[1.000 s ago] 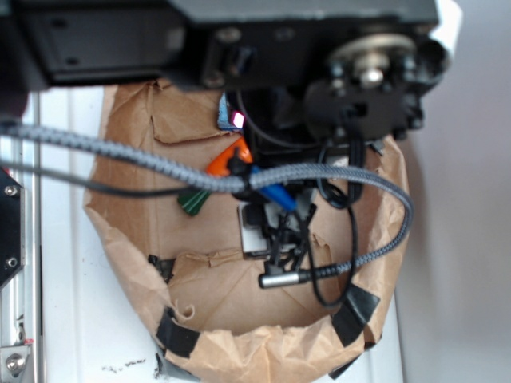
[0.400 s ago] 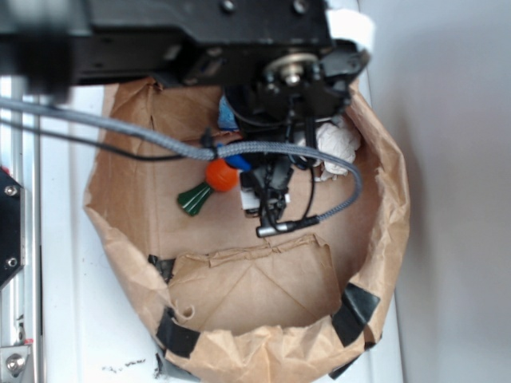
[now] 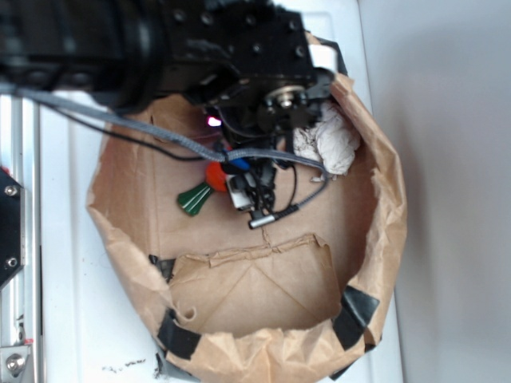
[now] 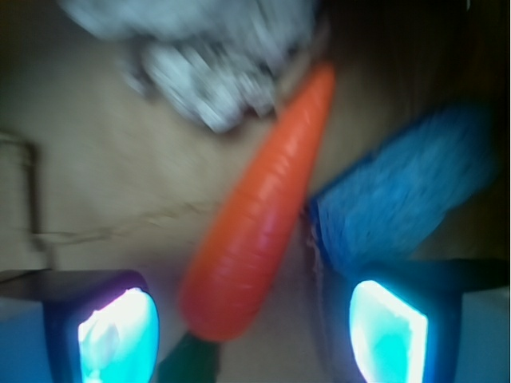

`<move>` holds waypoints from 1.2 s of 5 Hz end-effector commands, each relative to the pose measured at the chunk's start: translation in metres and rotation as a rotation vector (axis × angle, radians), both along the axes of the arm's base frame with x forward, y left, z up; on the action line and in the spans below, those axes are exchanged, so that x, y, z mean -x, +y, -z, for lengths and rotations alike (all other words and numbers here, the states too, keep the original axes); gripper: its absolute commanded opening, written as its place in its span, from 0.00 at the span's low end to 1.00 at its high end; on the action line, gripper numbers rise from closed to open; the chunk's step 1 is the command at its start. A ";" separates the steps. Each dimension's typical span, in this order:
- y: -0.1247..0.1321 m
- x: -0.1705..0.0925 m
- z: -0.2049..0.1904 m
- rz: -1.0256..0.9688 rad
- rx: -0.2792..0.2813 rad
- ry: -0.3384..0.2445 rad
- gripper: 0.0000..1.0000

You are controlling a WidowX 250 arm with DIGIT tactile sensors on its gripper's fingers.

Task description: Grab the carrot.

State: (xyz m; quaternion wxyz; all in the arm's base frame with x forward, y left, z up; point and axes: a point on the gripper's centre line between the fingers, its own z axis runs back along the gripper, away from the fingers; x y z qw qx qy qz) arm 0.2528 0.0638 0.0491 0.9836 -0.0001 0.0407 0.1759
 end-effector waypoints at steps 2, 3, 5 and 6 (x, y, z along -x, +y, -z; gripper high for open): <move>-0.004 0.012 0.028 -0.106 -0.088 -0.003 0.00; -0.004 0.010 0.027 -0.145 -0.130 -0.021 0.00; -0.015 0.016 -0.028 -0.039 -0.086 -0.068 0.00; -0.018 0.022 -0.078 0.002 -0.047 -0.051 0.00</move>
